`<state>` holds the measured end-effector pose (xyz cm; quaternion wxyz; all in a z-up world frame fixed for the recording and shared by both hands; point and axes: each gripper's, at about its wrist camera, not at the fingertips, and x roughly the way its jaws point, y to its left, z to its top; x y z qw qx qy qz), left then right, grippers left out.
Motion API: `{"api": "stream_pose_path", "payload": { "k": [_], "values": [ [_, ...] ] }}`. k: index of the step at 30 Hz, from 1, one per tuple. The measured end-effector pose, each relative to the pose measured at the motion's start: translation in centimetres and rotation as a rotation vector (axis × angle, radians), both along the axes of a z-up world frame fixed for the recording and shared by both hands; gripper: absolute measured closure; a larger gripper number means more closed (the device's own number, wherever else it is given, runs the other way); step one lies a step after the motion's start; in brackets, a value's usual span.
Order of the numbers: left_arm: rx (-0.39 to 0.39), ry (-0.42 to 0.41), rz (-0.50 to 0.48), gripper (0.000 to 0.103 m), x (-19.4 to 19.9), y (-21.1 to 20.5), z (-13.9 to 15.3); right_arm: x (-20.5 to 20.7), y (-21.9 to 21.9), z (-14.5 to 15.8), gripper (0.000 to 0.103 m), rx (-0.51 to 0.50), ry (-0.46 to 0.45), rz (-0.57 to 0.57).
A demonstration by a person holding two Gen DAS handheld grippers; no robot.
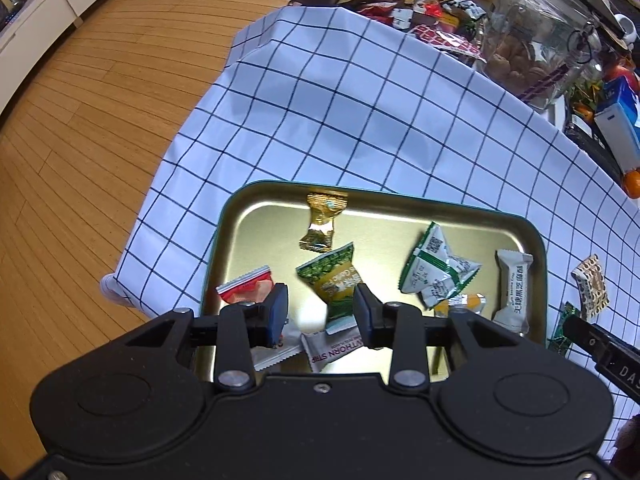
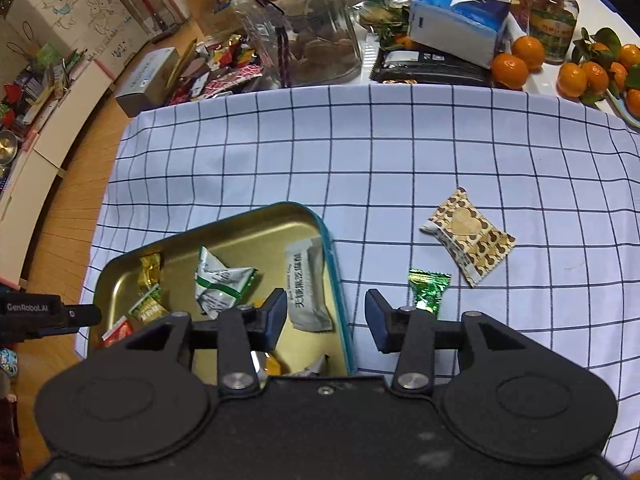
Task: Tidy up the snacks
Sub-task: 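Move both open grippers back toward the gold heart candy and green candy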
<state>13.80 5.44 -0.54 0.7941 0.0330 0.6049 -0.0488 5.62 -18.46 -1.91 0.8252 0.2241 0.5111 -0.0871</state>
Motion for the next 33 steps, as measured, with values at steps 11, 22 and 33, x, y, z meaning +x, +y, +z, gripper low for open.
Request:
{"api": "stream_pose_path", "payload": {
  "k": [11,22,33],
  "values": [
    [-0.007,0.006,-0.071,0.059,-0.5,-3.7,-0.1,-1.1,-2.8,-0.9,0.052,-0.039,0.046,-0.036],
    [-0.038,0.021,-0.142,0.059,-1.2,-8.2,-0.1,-2.2,-5.8,-2.6,0.049,-0.085,0.101,-0.070],
    [-0.069,0.043,-0.222,0.059,-2.2,-14.4,-0.5,-3.8,-10.2,-4.7,0.049,-0.059,0.130,-0.180]
  ]
}}
